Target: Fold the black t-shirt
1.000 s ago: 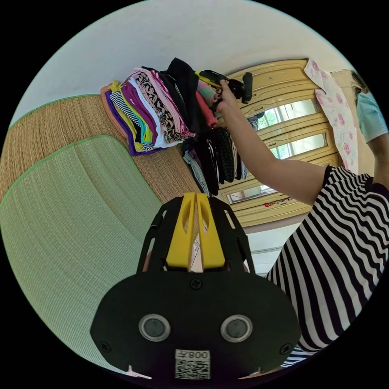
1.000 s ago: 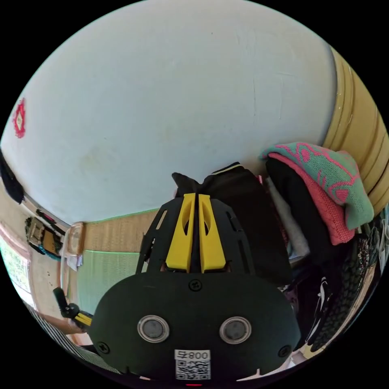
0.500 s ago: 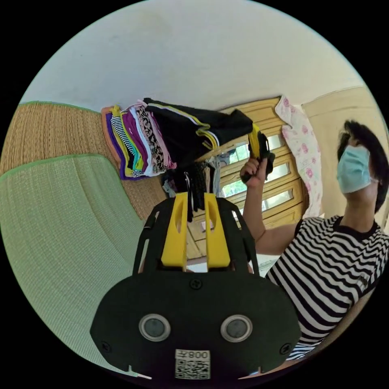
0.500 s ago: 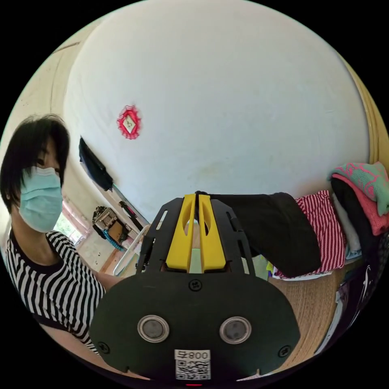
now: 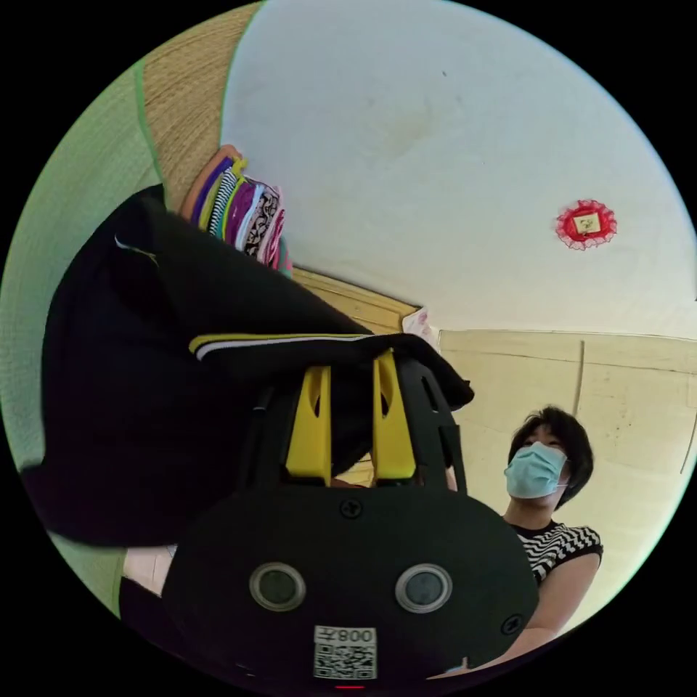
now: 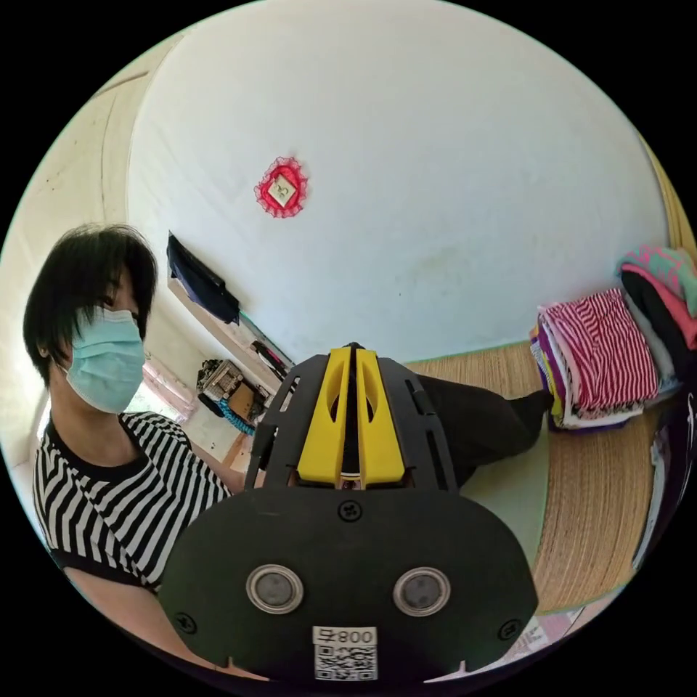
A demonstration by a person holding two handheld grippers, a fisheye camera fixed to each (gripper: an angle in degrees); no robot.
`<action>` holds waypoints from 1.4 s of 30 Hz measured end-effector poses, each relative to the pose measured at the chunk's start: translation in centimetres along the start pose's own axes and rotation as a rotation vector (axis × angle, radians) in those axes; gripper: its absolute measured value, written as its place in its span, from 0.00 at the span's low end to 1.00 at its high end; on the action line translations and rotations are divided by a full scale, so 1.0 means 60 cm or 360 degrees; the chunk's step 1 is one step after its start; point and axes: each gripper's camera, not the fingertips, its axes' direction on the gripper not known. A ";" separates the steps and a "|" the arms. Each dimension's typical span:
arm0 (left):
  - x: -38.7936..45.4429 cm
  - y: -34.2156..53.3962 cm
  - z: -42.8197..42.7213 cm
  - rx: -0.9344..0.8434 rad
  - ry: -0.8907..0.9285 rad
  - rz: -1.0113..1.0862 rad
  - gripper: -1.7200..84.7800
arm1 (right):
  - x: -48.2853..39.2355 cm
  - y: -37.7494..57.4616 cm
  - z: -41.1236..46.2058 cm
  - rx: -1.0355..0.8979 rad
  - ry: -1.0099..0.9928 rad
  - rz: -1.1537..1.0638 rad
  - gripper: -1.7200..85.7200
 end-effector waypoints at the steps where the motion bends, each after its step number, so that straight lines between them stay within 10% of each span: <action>1: 0.014 0.023 -0.024 0.0021 -0.0040 -0.0012 0.07 | 0.003 0.023 0.007 -0.0041 -0.0024 0.0039 0.03; 42: 0.354 0.660 -0.250 0.0218 -0.0051 0.0733 0.02 | 0.154 0.420 -0.014 -0.0043 -0.0698 -0.0152 0.03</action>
